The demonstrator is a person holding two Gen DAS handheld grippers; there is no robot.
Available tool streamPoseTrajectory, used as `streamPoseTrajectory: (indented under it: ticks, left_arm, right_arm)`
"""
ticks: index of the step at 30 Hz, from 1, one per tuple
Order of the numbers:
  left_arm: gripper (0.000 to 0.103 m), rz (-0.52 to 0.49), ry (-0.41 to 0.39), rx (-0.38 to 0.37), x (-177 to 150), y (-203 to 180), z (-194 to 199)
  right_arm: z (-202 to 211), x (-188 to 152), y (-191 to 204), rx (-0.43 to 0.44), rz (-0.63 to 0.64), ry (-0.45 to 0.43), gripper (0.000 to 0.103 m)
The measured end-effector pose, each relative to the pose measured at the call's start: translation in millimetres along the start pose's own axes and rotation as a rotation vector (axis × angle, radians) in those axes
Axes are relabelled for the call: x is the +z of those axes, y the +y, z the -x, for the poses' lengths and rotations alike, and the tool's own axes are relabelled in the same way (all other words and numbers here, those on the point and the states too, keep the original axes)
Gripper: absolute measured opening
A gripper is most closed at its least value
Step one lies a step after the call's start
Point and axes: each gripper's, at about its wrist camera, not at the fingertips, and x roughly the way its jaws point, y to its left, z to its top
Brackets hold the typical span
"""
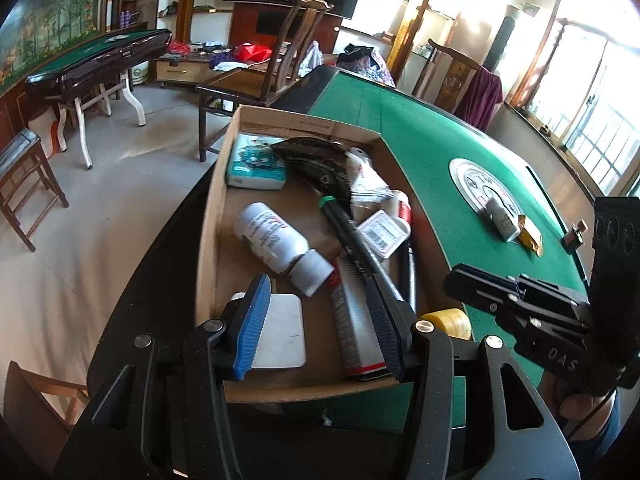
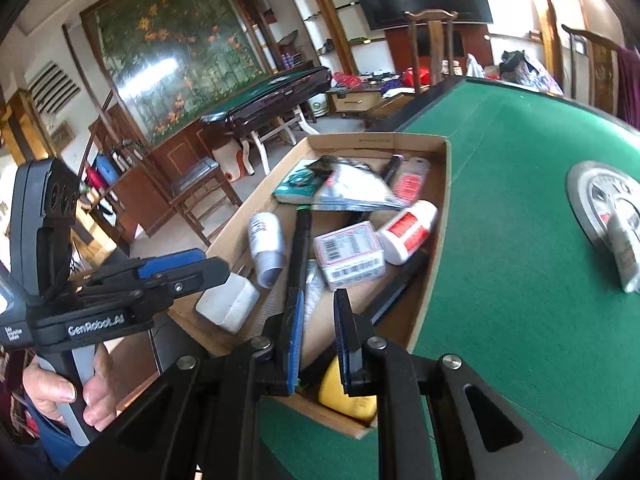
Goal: Organize objects
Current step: 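Move both grippers back to the table and grasp the gold snack pack with the right gripper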
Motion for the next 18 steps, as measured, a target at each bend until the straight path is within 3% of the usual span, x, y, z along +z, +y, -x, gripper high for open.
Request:
streamPoseTrajectory:
  ticks: [7, 12, 13, 14, 15, 17, 18]
  left_arm:
    - [0.050, -0.066, 0.029, -0.048, 2.3, -38.6, -7.3]
    - [0.050, -0.149, 0.053, -0.088, 3.4, -82.0, -12.5]
    - [0.050, -0.160, 0.059, -0.100, 2.6, -89.1, -13.8]
    - [0.050, -0.177, 0.066, -0.111, 1.2, -98.2, -15.7]
    - [0.050, -0.192, 0.073, -0.120, 0.2, -105.0, -17.7]
    - [0.050, -0.226, 0.089, -0.136, -2.7, -121.0, -23.4]
    - [0.050, -0.240, 0.097, -0.141, -3.8, -127.6, -26.4]
  right_arm:
    - [28.8, 3.1, -51.8, -0.047, -0.094, -0.054, 0.014]
    - [63.4, 4.3, -113.6, -0.121, -0.164, -0.114, 0.016]
    - [69.6, 5.1, -125.8, -0.139, -0.170, -0.122, 0.019]
    - [78.5, 5.9, -144.4, -0.175, -0.175, -0.130, 0.031]
    - [84.7, 7.3, -159.9, -0.211, -0.180, -0.131, 0.049]
    - [100.2, 10.0, -190.3, -0.280, -0.186, -0.145, 0.064]
    - [106.2, 12.1, -202.1, -0.314, -0.183, -0.153, 0.064]
